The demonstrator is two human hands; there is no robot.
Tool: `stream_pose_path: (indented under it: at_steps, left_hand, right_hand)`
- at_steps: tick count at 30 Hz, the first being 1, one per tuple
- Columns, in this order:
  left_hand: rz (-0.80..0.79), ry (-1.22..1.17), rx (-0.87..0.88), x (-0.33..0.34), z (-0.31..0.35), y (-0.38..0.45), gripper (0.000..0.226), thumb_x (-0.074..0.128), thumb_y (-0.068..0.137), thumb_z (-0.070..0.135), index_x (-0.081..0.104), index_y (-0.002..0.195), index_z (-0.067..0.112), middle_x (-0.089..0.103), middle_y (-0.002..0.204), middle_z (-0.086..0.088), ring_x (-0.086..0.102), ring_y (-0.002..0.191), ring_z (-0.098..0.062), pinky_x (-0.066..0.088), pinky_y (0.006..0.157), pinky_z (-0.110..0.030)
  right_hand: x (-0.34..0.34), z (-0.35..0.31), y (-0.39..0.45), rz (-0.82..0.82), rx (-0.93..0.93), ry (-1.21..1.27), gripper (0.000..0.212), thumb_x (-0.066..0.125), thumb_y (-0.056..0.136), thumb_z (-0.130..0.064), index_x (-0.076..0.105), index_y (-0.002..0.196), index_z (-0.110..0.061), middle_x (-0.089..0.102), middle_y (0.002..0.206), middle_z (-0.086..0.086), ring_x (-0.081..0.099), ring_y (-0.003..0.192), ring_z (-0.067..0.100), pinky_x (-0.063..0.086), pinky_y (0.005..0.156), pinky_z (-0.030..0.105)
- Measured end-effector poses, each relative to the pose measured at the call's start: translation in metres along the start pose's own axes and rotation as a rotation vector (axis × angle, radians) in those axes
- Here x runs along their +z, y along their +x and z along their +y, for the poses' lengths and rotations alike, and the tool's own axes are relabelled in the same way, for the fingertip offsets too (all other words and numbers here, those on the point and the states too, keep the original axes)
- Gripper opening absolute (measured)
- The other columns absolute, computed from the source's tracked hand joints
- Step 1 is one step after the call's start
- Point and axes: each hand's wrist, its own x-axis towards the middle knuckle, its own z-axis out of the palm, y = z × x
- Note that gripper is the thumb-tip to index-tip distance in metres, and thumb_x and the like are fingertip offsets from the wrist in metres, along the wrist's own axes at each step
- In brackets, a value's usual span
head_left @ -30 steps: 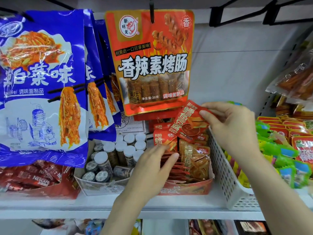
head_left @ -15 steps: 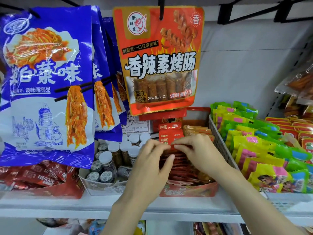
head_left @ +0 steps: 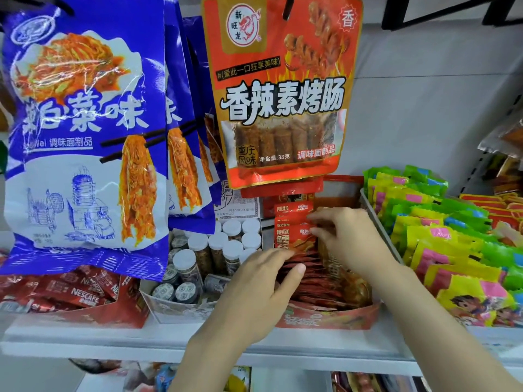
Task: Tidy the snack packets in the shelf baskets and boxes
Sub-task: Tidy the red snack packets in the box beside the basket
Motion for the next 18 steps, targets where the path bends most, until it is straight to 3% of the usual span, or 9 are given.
stream_pose_path:
  at_steps: [4,7,11,13,15,18]
  left_hand:
    - [-0.019,-0.023,0.010,-0.001,-0.001,-0.001,0.054,0.030,0.096,0.064,0.034,0.145,0.043,0.036,0.146,0.028,0.027,0.133,0.011,0.022,0.105,-0.013]
    - [-0.030,-0.023,0.013,-0.001,0.000,-0.001,0.053,0.030,0.096,0.064,0.033,0.145,0.045,0.034,0.145,0.031,0.025,0.133,0.013,0.019,0.103,-0.009]
    - [-0.054,-0.045,0.009,-0.002,0.003,-0.002,0.054,0.029,0.093,0.069,0.031,0.143,0.051,0.033,0.143,0.034,0.025,0.134,0.012,0.024,0.109,-0.017]
    - [-0.078,-0.045,0.004,-0.003,0.005,-0.003,0.054,0.028,0.092,0.072,0.032,0.142,0.051,0.034,0.142,0.034,0.025,0.134,0.009,0.026,0.109,-0.021]
    - [-0.100,-0.016,0.001,-0.003,0.006,-0.002,0.057,0.025,0.091,0.074,0.033,0.142,0.050,0.036,0.141,0.033,0.025,0.134,0.007,0.024,0.111,-0.024]
    - [-0.131,0.060,0.007,-0.003,0.011,0.002,0.067,0.013,0.087,0.075,0.037,0.143,0.047,0.038,0.145,0.029,0.024,0.136,0.005,0.009,0.120,-0.030]
  right_hand:
    - [0.008,0.002,0.001,-0.033,0.021,0.022,0.023,0.079,0.079,-0.026,0.076,0.102,-0.023,0.072,0.100,-0.003,0.066,0.097,0.015,0.051,0.090,0.031]
    - [0.015,0.002,0.002,-0.062,-0.020,-0.074,0.019,0.075,0.083,-0.030,0.076,0.102,-0.027,0.069,0.108,-0.001,0.060,0.106,0.021,0.046,0.096,0.038]
    - [0.010,0.003,0.001,-0.017,-0.014,-0.056,0.014,0.071,0.086,-0.033,0.077,0.098,-0.029,0.074,0.103,-0.005,0.064,0.103,0.020,0.048,0.094,0.038]
    - [0.000,0.003,0.002,0.062,-0.006,0.021,0.014,0.072,0.086,-0.031,0.078,0.097,-0.025,0.076,0.098,-0.004,0.068,0.095,0.016,0.049,0.092,0.030]
    - [-0.017,0.000,0.002,0.146,-0.018,0.088,0.012,0.074,0.085,-0.026,0.078,0.094,-0.020,0.076,0.093,-0.004,0.069,0.085,0.011,0.044,0.083,0.013]
    - [-0.042,-0.008,0.000,0.290,-0.055,0.117,0.007,0.074,0.085,-0.020,0.076,0.091,-0.018,0.075,0.084,-0.005,0.065,0.073,0.008,0.040,0.072,0.011]
